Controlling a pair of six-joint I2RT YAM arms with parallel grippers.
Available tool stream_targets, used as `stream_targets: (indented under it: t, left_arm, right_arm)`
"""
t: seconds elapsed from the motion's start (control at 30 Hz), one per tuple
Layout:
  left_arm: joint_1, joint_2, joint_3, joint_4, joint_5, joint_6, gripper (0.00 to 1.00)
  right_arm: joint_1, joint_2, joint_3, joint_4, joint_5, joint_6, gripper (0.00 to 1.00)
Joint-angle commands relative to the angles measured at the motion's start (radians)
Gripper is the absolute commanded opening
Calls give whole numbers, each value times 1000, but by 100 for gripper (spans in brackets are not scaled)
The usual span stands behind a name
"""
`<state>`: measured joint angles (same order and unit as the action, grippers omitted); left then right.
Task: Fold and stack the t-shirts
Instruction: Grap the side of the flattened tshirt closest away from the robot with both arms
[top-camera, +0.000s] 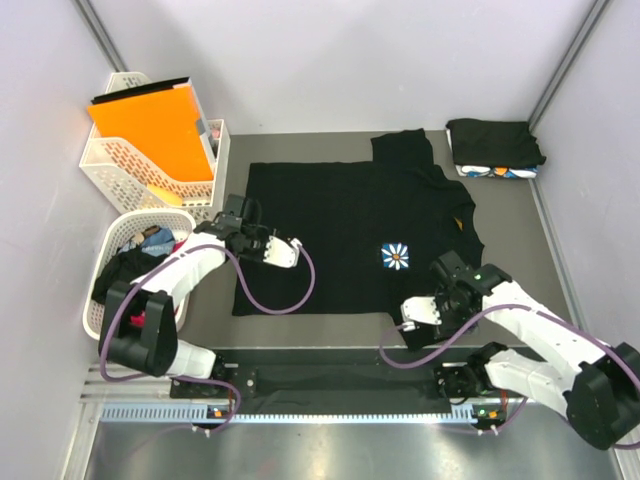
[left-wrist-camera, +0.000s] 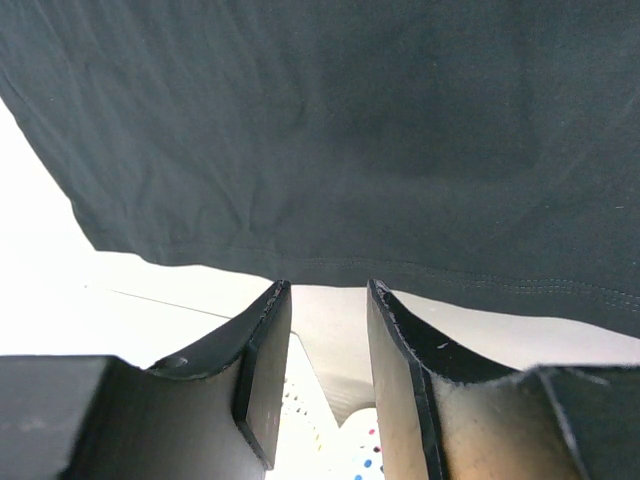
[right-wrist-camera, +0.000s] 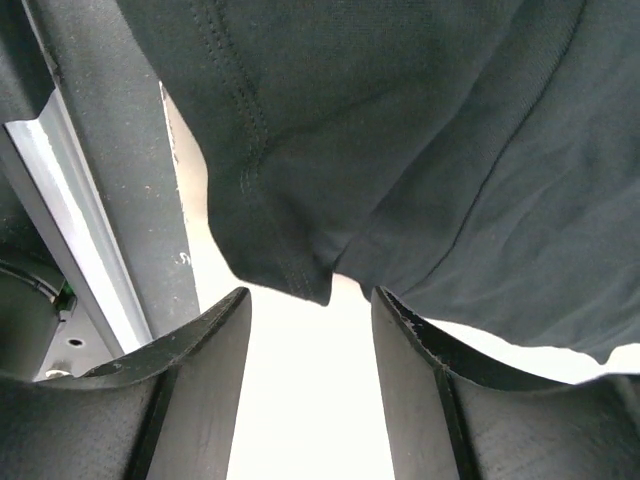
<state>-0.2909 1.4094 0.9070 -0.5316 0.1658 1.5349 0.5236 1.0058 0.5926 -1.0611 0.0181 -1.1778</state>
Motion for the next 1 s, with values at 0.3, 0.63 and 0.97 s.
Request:
stream_targets:
  t: [0.3,0.63,0.97]
  left_arm:
    - [-4,45,75,-1,12,27,41]
    - [-4,49,75,4,-14,22,41]
    - [-4,53,86,10,-18,25,41]
  right_arm:
    - [50,13,50,-77,-21,-22,51]
    - [110,14,-8,-2,3,20,50]
    - [128,59,-31,61,12,53,49]
